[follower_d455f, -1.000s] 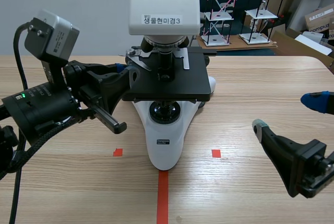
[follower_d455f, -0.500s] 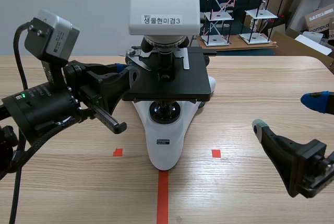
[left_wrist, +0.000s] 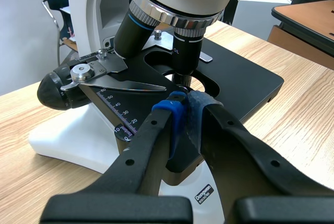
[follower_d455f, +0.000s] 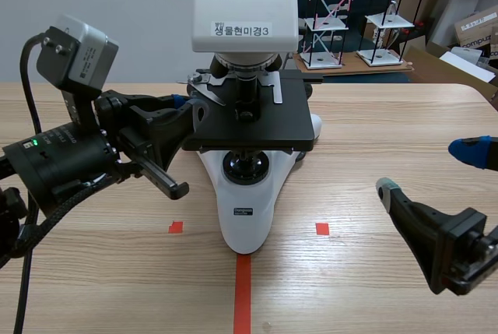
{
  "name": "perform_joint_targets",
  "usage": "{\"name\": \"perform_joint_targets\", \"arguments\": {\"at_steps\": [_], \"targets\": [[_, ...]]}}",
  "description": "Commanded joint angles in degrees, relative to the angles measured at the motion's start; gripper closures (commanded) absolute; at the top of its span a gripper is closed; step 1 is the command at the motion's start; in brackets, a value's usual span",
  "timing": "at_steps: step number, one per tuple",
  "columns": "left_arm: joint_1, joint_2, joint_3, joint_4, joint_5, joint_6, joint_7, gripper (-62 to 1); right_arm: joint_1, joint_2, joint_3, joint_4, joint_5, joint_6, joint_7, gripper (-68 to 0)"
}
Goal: Return to the home posture
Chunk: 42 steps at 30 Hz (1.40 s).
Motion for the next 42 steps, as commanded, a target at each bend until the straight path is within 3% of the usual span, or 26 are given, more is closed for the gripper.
{"name": "perform_joint_targets", "arguments": {"at_steps": [1, 8, 15, 17, 21, 25, 28, 30, 33, 42], "targets": [[-0.31, 0.44, 0.37, 1.16, -0.46, 0.09, -1.01, -2.1, 0.02, 0.44, 0.68, 0.96, 0.44, 0.04, 0.68, -59.1], [3.76, 0.26, -1.09, 1.99, -0.44, -1.27, -2.45, -2.1, 0.02, 0.44, 0.68, 0.96, 0.44, 0.04, 0.68, -59.1], [16.33, 0.22, -10.91, 8.63, -0.17, -3.13, -8.96, -2.2, 0.02, 0.44, 0.68, 0.96, 0.44, 0.04, 0.68, -59.1], [20.41, 0.24, -13.55, 9.99, 1.73, -3.17, -11.41, -4.2, 0.02, 0.44, 0.68, 0.96, 0.44, 0.04, 0.7, -59.1], [29.07, 0.24, -18.32, 11.58, 8.22, -3.15, -19.04, -16.3, 0.02, 0.44, 0.68, 0.96, 0.44, 0.04, 0.7, -59.1], [37.11, 0.24, -22.25, 11.58, 12.7, -3.13, -27.41, -30.7, 0.02, 0.44, 0.68, 0.96, 0.44, 0.04, 0.7, -59.1], [41.55, 0.24, -24.0, 11.58, 13.6, -2.62, -33.44, -49.7, 0.02, 0.44, 0.68, 0.96, 0.44, 0.04, 0.7, -59.1], [43.6, 0.24, -24.9, 11.58, 13.6, -2.27, -36.41, -58.5, 0.02, 0.44, 0.68, 0.96, 0.44, 0.04, 0.7, -59.1], [45.75, -0.26, -25.59, 11.58, 13.66, -2.16, -37.05, -62.3, 0.02, 0.44, 0.68, 0.96, 0.44, 0.04, 0.68, -59.1], [47.58, -3.39, -25.59, 11.56, 13.6, 1.92, -36.61, -62.3, 0.02, 0.46, 0.68, 0.96, 0.44, 0.04, 0.68, -59.1]]}}
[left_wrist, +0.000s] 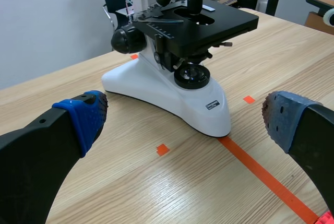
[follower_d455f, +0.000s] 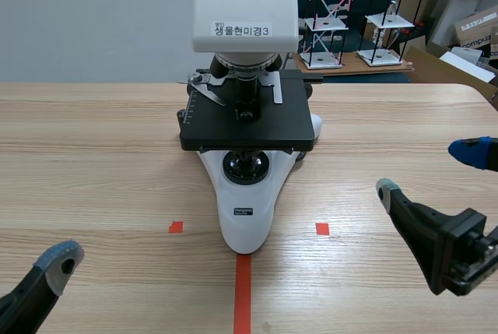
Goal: Return to the home posture
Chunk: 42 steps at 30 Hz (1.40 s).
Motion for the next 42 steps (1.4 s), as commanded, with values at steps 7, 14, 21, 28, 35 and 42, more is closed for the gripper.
{"name": "perform_joint_targets", "arguments": {"at_steps": [7, 14, 21, 28, 35, 42], "targets": [[-0.17, -0.35, 0.13, 0.35, -0.52, 0.55, 0.44, -62.3, 0.02, 0.46, 0.7, 0.96, 0.42, 0.04, 0.87, -59.1], [-0.2, -0.35, 0.13, 0.35, -0.52, 0.55, 0.42, -62.3, 0.02, 0.46, 0.7, 0.96, 0.42, 0.04, 0.87, -59.1], [-0.2, -0.35, 0.13, 0.35, -0.52, 0.55, 0.44, -62.3, 0.02, 0.46, 0.7, 0.96, 0.42, 0.04, 0.87, -59.1], [-0.22, -0.35, 0.13, 0.35, -0.52, 0.55, 0.44, -62.3, 0.02, 0.46, 0.7, 0.96, 0.42, 0.04, 0.87, -59.1], [-0.5, -0.35, 0.13, 0.35, -0.5, 2.01, 0.26, -62.3, 0.02, 0.46, 0.7, 0.96, 0.42, 0.04, 0.87, -59.1], [-0.5, -0.35, 0.13, 0.35, -0.5, 2.01, 0.26, -62.3, 0.02, 0.46, 0.7, 0.96, 0.42, 0.07, 0.87, -59.1]]}}
